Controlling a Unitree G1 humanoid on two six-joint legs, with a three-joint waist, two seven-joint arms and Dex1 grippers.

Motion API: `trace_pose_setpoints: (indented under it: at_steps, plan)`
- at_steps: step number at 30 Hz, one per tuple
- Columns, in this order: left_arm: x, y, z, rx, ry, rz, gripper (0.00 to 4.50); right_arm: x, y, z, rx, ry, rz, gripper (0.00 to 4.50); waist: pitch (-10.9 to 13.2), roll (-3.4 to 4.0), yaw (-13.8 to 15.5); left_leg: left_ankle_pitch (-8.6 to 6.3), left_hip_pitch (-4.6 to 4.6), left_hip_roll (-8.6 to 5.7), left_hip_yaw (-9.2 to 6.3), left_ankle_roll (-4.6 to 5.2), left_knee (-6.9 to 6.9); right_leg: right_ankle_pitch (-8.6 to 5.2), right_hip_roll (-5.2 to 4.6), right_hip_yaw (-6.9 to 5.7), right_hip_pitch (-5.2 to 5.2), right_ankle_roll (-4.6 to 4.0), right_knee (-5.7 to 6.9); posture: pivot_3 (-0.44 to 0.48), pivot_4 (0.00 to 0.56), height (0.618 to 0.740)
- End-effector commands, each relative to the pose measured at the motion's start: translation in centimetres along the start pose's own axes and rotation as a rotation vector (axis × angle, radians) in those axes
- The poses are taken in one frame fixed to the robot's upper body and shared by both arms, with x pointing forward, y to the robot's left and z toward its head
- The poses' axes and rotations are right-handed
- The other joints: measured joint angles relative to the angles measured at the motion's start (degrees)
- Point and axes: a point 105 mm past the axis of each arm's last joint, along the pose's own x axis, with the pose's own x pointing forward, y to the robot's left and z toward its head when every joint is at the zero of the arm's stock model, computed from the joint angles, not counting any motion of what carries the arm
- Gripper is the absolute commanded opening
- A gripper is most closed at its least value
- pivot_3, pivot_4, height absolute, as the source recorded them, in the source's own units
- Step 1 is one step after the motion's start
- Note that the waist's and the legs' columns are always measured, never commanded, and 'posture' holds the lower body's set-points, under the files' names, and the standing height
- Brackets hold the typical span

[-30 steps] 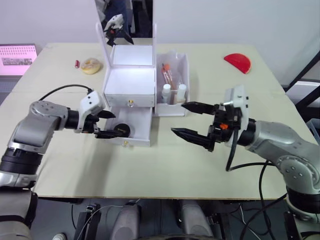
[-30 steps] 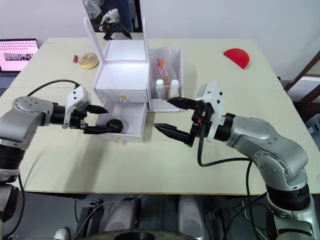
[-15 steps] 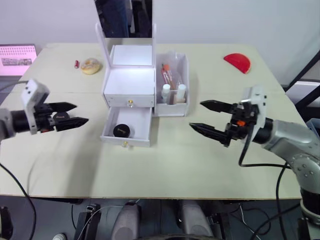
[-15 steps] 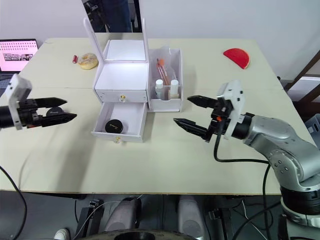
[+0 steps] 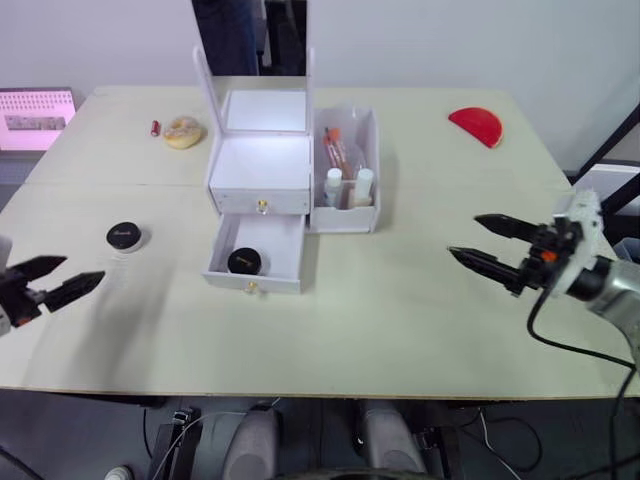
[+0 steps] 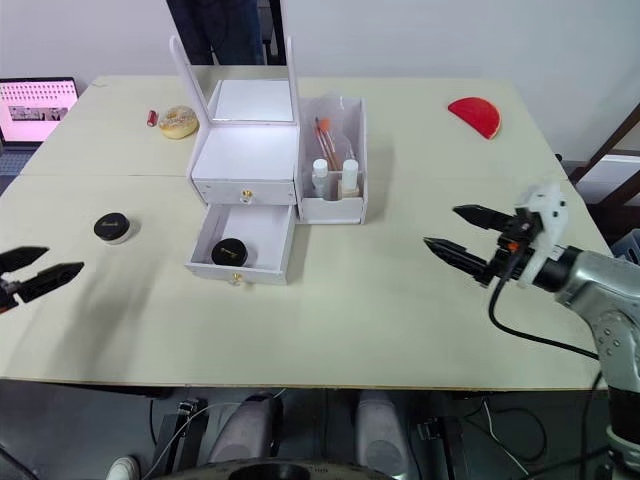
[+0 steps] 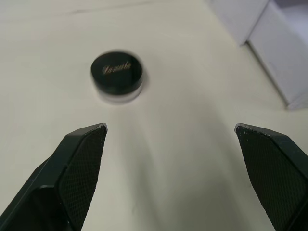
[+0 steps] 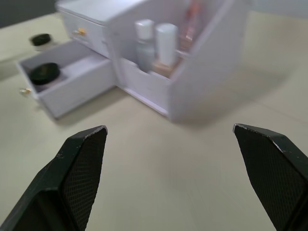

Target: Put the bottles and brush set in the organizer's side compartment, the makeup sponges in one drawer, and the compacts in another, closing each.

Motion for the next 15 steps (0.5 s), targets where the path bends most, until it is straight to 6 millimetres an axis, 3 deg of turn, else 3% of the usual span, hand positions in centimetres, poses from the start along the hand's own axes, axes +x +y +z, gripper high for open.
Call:
trace_pose_setpoints:
  at_steps: [1,6,15]
  plan:
    - [-1.5,0.4,1.9,0.041,-0.072,0.059,4.48,-2.1,-1.1,1.0,-0.067,-0.022,-0.046,4.50,0.0,-0.01,0.1,0.00,0.04,0.00,0.00,0.00,0.01,0.00,0.00,0.00,0.04,0.00,0.01,0.000,0.150,0.739]
    - [-2.5,1.5,1.7,0.042,-0.066,0.103,4.48,-3.3,-1.6,-0.1,-0.065,0.000,-0.056,4.50,0.0,0.01,-0.2,-0.01,0.65,0.03,0.05,-0.02,-0.01,-0.14,0.00,0.01,0.57,0.16,-0.03,0.000,0.150,0.739]
    - [-2.3,1.4,1.6,0.049,-0.069,0.096,4.48,-2.6,-1.1,0.0,-0.064,-0.015,-0.039,4.50,0.0,0.05,-0.3,-0.02,0.65,0.06,0.07,-0.03,-0.08,-0.05,0.00,0.01,0.57,0.01,-0.08,0.000,0.150,0.739]
